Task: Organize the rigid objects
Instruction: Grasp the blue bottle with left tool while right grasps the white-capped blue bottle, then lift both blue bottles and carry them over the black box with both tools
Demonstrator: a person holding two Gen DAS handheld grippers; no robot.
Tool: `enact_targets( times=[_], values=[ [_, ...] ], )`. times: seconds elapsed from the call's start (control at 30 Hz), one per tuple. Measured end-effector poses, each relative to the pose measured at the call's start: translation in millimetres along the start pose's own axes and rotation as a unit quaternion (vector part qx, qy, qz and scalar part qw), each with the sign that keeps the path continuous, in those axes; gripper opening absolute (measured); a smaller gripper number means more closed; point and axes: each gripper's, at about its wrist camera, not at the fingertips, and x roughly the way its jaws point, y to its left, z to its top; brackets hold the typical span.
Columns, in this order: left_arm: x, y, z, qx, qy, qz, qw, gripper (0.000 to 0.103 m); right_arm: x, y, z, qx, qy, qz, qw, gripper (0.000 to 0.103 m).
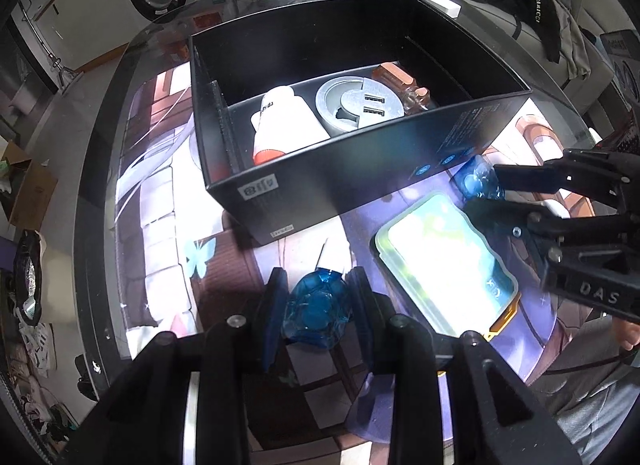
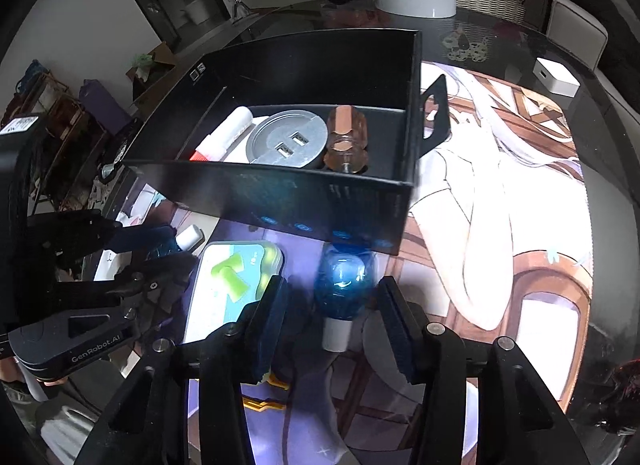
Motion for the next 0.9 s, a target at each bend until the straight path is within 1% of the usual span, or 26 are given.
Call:
enact_targets(
  times=[0.03, 0.07, 0.13, 0.2, 0.27, 0.37, 0.57, 0.73, 0.9],
  values=[
    [-0.1, 1.6, -1.0, -0.002, 0.002, -0.002, 1.0, 0.045, 0.9, 1.4, -0.1, -0.008, 0.002, -0.003, 1.0, 0.033],
    [0.5, 2.8, -1.5, -0.005, 0.005, -0.006, 1.0, 0.05, 0.6, 2.0, -0.6, -0.014, 0.001, -0.006, 1.0, 0.03],
    [0.3, 4.2, -3.4, -0.008, 0.005, -0.008, 0.9999, 0.05, 0.2, 1.7, -1.9, -0.017, 0.002, -0.005, 1.0, 0.03],
    [-0.1, 3.8, -3.7, -0.004, 0.005, -0.007, 1.0, 0.047, 0.2, 1.1, -2.6, -0.017, 0.003, -0.004, 1.0, 0.03],
    [-1.7, 2.0, -3.3, -0.003, 0.004, -0.008, 1.0, 0.029, 0.5, 0.7, -3.4, -0.017, 0.003, -0.004, 1.0, 0.03],
    [-2.1, -1.6, -2.0, 0.005, 0.004, -0.006, 1.0, 0.029, 0.1, -1.2, -5.7, -0.015, 0.003, -0.004, 1.0, 0.03],
    [-6.1, -0.9, -0.6, 0.002, -0.001, -0.008, 1.0, 0.029, 0.4, -2.6, -3.1, -0.011, 0.004, 0.003, 1.0, 0.03],
    [-18.1, -2.1, -1.9, 0.008, -0.019, -0.009, 0.9997, 0.029, -3.1, -2.5, -1.5, -0.008, -0.001, 0.008, 1.0, 0.03],
    [-32.9, -4.4, -3.0, 0.016, -0.048, -0.015, 0.9986, 0.029, -17.5, 2.3, -3.8, -0.015, -0.026, 0.015, 0.999, 0.03]
  ],
)
